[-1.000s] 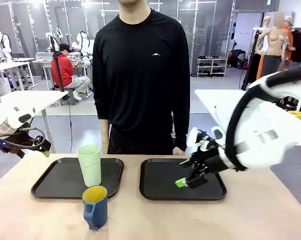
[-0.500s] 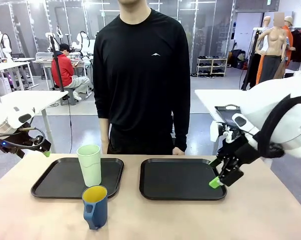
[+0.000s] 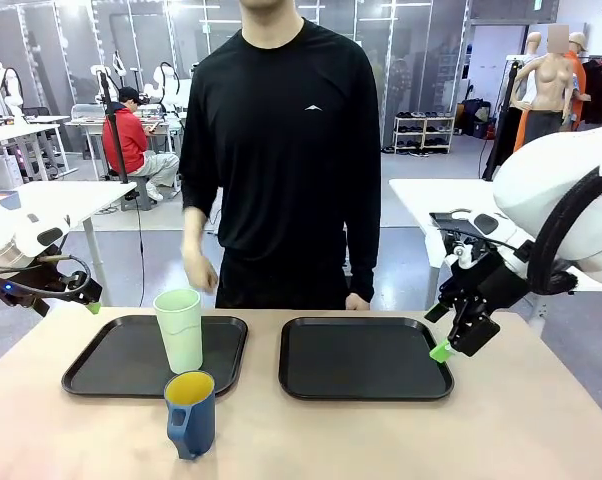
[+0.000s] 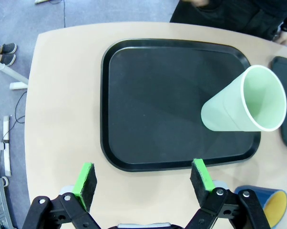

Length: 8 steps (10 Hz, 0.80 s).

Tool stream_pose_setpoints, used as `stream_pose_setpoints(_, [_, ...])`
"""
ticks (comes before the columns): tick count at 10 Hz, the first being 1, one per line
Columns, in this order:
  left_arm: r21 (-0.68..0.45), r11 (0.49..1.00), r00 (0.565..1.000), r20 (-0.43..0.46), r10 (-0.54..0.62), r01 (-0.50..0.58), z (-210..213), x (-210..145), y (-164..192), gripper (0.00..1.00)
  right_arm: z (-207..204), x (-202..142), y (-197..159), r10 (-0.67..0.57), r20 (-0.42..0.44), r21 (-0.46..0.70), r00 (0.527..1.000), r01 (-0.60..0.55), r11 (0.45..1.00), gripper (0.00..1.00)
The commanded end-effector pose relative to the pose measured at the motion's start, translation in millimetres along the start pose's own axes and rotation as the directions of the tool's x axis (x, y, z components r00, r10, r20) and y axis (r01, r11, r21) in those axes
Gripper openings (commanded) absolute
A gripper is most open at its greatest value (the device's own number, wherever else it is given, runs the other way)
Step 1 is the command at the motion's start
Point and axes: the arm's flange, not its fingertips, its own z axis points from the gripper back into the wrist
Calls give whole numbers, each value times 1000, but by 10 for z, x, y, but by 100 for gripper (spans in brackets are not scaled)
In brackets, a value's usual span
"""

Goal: Sort and store the cups by type.
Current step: Pick up the Handle plastic cup and place it into the empty Flat Tray.

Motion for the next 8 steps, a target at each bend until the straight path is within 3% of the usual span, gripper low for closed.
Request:
stream_pose_setpoints(1, [-5, 1000, 1000, 1, 4, -4, 3, 2, 11, 100, 45, -42, 34, -7, -4, -7, 1000, 7, 1000, 100])
stream_pose_setpoints(8, [-5, 1000, 1000, 1, 4, -4, 3, 2, 11, 100, 45, -42, 34, -7, -4, -7, 1000, 7, 1000, 100])
